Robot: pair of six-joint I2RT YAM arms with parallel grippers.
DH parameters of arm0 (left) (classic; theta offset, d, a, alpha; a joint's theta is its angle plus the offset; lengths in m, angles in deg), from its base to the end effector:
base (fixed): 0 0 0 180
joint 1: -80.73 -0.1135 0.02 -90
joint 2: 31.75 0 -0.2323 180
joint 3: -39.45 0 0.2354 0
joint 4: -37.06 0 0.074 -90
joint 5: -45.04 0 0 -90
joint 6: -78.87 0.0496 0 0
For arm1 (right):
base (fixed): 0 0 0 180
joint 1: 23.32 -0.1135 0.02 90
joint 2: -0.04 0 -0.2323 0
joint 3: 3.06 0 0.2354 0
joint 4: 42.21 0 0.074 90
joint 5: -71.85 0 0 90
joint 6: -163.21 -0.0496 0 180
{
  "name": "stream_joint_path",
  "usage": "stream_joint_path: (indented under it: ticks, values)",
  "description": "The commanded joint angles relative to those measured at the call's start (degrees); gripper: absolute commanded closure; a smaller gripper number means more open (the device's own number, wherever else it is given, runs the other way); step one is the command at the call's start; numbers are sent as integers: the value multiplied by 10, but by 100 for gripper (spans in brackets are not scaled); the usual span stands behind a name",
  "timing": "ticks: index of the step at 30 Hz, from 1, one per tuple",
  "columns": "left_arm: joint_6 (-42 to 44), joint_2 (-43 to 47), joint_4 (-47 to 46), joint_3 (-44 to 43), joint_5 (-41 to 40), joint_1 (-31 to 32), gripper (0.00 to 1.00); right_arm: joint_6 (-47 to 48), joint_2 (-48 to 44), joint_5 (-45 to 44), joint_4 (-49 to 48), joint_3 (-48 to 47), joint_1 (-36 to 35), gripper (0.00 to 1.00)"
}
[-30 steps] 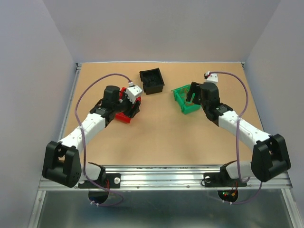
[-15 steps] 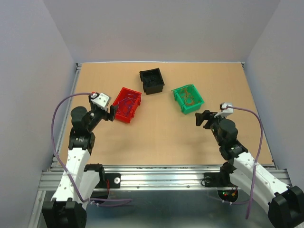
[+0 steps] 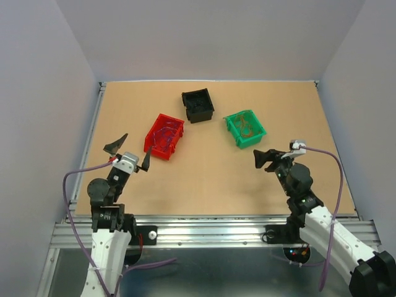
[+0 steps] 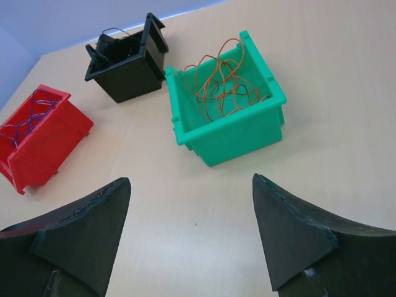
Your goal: Untangle the cables
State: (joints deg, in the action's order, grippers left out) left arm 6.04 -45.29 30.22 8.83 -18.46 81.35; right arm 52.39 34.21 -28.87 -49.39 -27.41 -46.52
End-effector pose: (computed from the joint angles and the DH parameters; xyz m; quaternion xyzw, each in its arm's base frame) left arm 0.1271 -0.0235 0.2850 0.2719 0.4946 -0.0062 0.8255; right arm 0.1712 0.0634 0.1982 0.0495 0.7212 0.1951 0.6628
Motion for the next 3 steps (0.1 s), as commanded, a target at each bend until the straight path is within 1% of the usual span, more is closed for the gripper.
stream_joint_path:
  ticks: [1, 3]
  values:
    - [-4, -30, -27, -4, 6, -2, 1, -3, -1, 4, -39, 4, -1, 17]
    - [-3, -51, -24, -13, 5, -2, 1, -1, -2, -6, -39, 4, 0, 16]
